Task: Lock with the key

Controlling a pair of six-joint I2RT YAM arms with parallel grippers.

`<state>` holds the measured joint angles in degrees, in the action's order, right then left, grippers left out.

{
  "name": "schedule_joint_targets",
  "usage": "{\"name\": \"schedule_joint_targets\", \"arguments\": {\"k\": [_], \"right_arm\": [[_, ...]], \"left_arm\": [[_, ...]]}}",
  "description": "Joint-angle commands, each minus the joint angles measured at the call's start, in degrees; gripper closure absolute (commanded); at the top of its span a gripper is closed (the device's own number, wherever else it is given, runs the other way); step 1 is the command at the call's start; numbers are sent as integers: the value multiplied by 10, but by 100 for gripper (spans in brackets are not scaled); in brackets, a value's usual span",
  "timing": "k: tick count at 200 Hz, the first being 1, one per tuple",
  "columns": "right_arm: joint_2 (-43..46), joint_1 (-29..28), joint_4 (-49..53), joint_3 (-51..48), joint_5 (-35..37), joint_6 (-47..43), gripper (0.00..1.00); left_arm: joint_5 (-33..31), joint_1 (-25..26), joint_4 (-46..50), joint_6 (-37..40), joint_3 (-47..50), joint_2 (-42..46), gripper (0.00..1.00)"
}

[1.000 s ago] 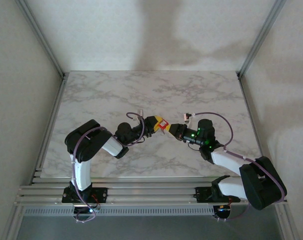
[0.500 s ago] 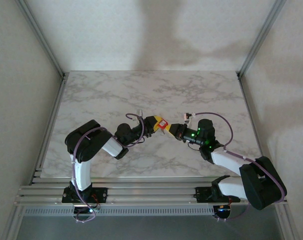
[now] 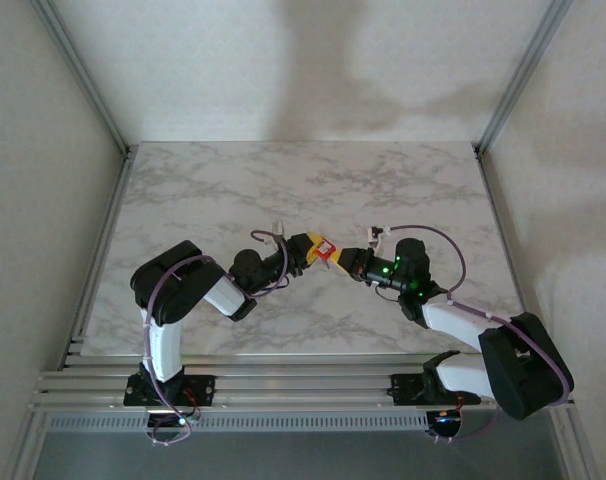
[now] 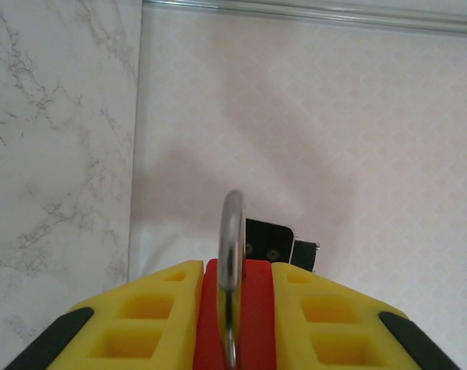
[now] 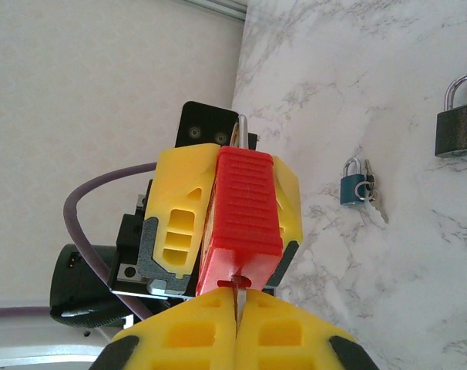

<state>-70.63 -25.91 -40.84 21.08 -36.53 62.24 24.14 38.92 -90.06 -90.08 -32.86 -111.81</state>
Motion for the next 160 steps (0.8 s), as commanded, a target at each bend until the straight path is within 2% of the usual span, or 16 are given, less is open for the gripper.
{"name": "schedule_joint_targets", "arguments": {"k": [1, 160], "right_arm": [[4, -1, -17, -11, 2, -26, 100], [-4, -10, -26, -10, 2, -31, 100]], "left_arm": [[-44, -13, -88, -25, 12, -14, 100], [-52, -29, -87, -27, 23, -1, 100]]}}
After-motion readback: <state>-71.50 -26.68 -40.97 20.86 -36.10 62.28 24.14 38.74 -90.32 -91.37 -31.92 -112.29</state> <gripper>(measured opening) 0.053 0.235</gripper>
